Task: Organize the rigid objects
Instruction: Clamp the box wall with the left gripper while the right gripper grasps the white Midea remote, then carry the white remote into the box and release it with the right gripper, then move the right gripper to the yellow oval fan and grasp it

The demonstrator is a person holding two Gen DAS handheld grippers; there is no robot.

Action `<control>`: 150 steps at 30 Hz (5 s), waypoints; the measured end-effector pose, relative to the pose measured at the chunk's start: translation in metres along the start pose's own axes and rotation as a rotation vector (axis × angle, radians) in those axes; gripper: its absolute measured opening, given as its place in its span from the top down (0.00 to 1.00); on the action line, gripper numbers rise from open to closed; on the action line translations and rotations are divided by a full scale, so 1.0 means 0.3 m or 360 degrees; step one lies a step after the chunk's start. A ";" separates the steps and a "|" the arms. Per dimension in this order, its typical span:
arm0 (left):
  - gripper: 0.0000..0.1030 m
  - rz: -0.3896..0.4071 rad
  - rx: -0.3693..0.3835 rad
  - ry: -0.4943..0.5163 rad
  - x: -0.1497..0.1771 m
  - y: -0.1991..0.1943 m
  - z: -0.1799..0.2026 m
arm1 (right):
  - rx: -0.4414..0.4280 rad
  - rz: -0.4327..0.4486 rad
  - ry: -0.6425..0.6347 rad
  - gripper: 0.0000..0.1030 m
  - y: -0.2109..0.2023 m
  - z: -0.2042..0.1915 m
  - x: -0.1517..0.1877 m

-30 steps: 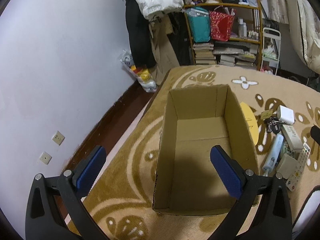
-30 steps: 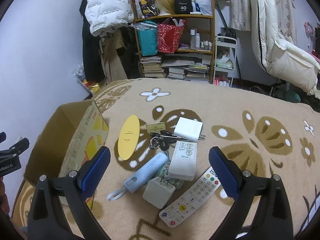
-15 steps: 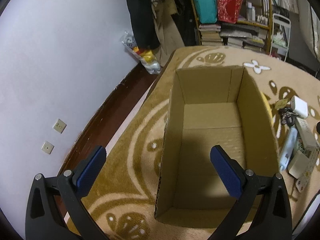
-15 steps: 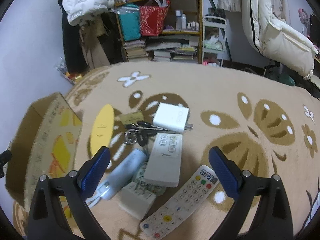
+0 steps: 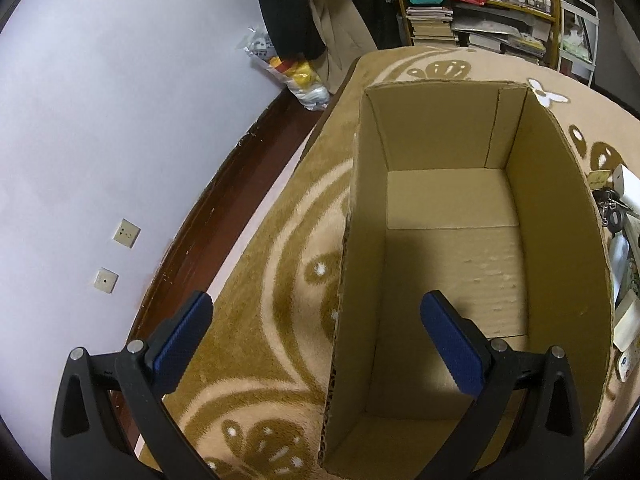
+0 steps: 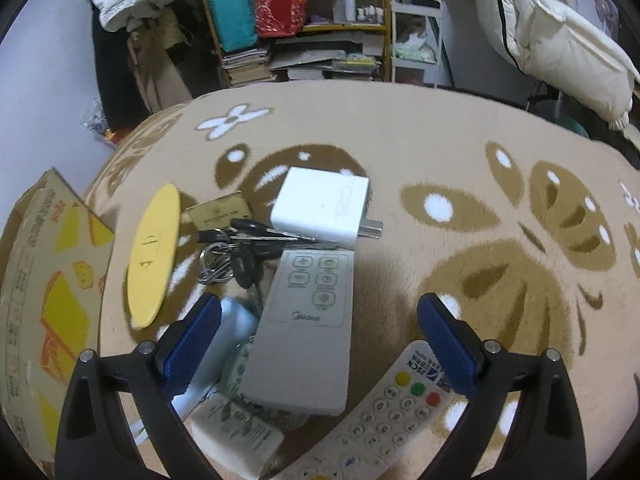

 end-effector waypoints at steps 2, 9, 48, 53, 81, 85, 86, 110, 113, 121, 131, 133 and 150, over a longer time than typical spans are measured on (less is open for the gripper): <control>0.01 -0.0043 0.0014 0.0000 0.009 0.019 0.003 | 0.0003 -0.0019 0.0013 0.12 0.018 0.004 0.003; 0.31 -0.0205 0.0055 0.0019 0.058 0.086 0.026 | 0.0028 -0.0023 0.0034 0.29 0.036 0.020 0.007; 0.86 -0.0128 0.0192 0.0123 0.065 0.049 0.139 | -0.0620 0.0364 -0.0358 0.51 -0.424 -0.588 0.039; 0.86 -0.0139 0.0197 0.0109 0.068 0.048 0.143 | -0.0680 0.0314 -0.0406 0.51 -0.395 -0.637 0.092; 0.85 -0.0189 0.0226 0.0050 0.071 0.082 0.124 | -0.0705 0.0182 -0.0508 0.48 -0.325 -0.689 0.174; 0.85 -0.0187 0.0227 0.0042 0.074 0.080 0.121 | -0.0702 0.0183 -0.0509 0.42 -0.334 -0.691 0.173; 0.85 -0.0187 0.0230 0.0036 0.074 0.078 0.118 | -0.0697 0.0189 -0.0519 0.38 -0.336 -0.692 0.174; 0.85 -0.0176 0.0234 0.0030 0.087 0.061 0.097 | -0.0524 0.0336 -0.0434 0.20 -0.358 -0.581 0.052; 0.85 -0.0169 0.0233 0.0032 0.086 0.057 0.096 | -0.0498 0.0322 -0.0382 0.17 -0.334 -0.550 0.032; 0.84 -0.0159 0.0244 0.0031 0.085 0.057 0.088 | -0.0373 0.0253 -0.0315 0.11 -0.235 -0.465 0.002; 0.83 -0.0159 0.0242 0.0039 0.086 0.059 0.090 | -0.0305 0.0105 -0.0161 0.12 -0.104 -0.331 0.023; 0.83 -0.0161 0.0241 0.0039 0.087 0.059 0.091 | -0.0299 0.0090 -0.0157 0.11 -0.084 -0.323 0.025; 0.83 -0.0161 0.0244 0.0041 0.091 0.058 0.096 | -0.0408 0.0058 -0.0333 0.27 0.003 -0.434 0.037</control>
Point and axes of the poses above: each gripper's, at about its wrist camera, not at the fingertips, and y roughly the way its jaws point, z to its right, x to its underside, the point moved 10 cm from there along y, roughly the way its jaws point, and after that the axes turned 6 degrees about y, right-handed, at the moved point
